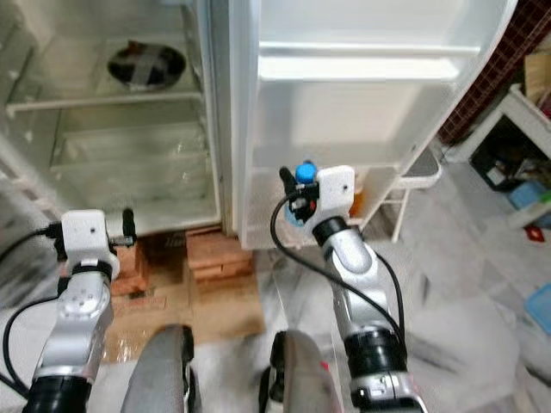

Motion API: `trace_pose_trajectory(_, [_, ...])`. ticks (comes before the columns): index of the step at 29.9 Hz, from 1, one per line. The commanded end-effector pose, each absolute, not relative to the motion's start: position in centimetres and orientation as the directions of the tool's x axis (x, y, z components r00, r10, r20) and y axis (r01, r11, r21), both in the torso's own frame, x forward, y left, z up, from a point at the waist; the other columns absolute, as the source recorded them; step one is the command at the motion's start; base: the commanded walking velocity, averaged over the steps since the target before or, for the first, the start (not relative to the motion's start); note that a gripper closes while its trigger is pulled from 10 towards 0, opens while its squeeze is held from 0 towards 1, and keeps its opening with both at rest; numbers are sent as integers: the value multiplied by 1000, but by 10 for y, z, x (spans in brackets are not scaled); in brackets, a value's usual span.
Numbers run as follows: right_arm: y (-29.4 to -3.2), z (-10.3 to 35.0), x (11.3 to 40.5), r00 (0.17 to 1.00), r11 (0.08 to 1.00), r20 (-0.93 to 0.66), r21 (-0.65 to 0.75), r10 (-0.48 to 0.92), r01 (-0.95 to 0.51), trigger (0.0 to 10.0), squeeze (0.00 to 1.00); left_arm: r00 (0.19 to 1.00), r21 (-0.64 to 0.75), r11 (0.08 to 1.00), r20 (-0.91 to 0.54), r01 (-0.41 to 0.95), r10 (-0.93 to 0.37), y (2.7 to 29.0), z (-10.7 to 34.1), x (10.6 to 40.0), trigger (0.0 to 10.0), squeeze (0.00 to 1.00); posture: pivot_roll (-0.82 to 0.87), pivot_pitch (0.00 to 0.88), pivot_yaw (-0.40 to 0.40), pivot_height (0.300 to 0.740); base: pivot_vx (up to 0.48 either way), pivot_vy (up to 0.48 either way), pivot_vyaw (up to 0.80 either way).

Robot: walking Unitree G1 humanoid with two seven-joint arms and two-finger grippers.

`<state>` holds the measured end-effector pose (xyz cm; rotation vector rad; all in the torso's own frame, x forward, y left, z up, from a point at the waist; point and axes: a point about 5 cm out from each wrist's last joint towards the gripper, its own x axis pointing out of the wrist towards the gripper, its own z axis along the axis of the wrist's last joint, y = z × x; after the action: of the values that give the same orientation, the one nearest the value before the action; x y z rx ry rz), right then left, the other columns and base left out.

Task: Restocking fridge

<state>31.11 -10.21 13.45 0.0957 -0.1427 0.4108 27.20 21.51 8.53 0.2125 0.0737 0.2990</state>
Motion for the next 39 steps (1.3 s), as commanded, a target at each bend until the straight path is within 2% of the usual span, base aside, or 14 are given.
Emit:
trace_pose_trajectory(1, [-107,140,312,904,914,178,49,388,-402,10000,0,956,212,938,-48,-273,289,210,83,272,10000,0,58,144,-84,641,356,0,0])
trace_pose_trajectory(7, [-108,141,313,905,916,180,44,386,-399,10000,0,957,209,940,-48,-269,285,209,83,272,10000,0,58,141,-85,641,346,0,0])
trace_pose_trajectory(20, [-108,140,312,906,917,178,47,384,-397,10000,0,957,205,941,-55,-269,285,208,82,272,10000,0,55,146,-87,641,0,0,0])
trace_pose_trajectory(34, [-109,137,312,912,920,168,56,375,-389,10000,0,955,215,935,-33,-281,295,208,84,272,10000,0,55,151,-83,536,0,0,0])
trace_pose_trajectory(39, [-108,136,311,912,919,156,50,379,-391,10000,0,954,214,934,-26,-286,298,208,85,273,10000,0,55,151,-82,536,0,0,0])
